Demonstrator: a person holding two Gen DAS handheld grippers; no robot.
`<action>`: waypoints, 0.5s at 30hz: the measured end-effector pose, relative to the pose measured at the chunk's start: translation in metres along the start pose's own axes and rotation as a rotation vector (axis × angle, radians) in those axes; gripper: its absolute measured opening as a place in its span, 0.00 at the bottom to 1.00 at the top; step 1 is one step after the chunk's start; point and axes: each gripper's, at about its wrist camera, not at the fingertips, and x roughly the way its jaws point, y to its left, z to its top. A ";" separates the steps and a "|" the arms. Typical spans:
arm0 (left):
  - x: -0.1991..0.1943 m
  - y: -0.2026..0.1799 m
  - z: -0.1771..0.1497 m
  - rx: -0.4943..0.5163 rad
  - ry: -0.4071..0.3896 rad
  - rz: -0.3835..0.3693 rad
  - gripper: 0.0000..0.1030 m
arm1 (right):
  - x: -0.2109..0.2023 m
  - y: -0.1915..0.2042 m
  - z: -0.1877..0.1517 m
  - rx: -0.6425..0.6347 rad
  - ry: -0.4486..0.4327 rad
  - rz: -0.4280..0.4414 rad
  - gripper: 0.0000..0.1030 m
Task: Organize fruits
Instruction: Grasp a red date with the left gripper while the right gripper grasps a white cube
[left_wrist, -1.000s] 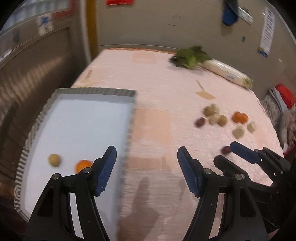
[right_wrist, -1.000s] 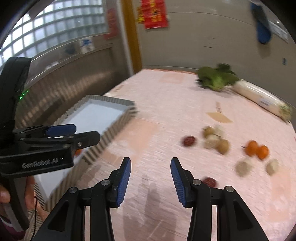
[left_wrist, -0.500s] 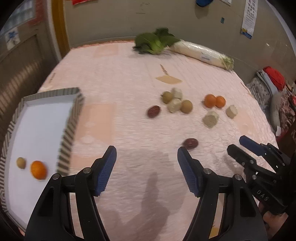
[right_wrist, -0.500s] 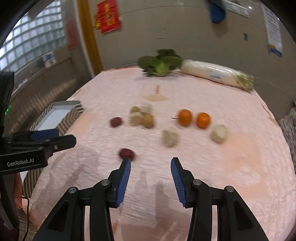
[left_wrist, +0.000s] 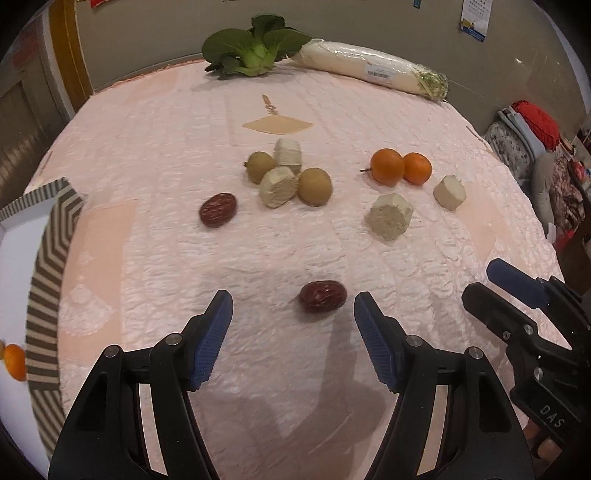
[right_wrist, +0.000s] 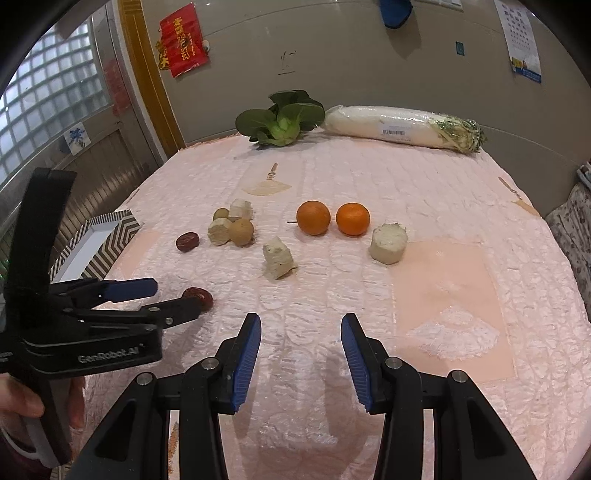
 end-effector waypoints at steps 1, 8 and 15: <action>0.002 -0.001 0.000 0.002 0.002 -0.004 0.67 | 0.001 0.000 0.000 -0.003 0.001 0.000 0.42; 0.009 -0.001 0.003 0.008 -0.028 -0.007 0.56 | 0.009 -0.001 0.005 -0.013 0.010 0.004 0.42; 0.007 0.000 0.000 0.058 -0.040 0.003 0.25 | 0.021 0.003 0.015 -0.036 0.022 0.008 0.42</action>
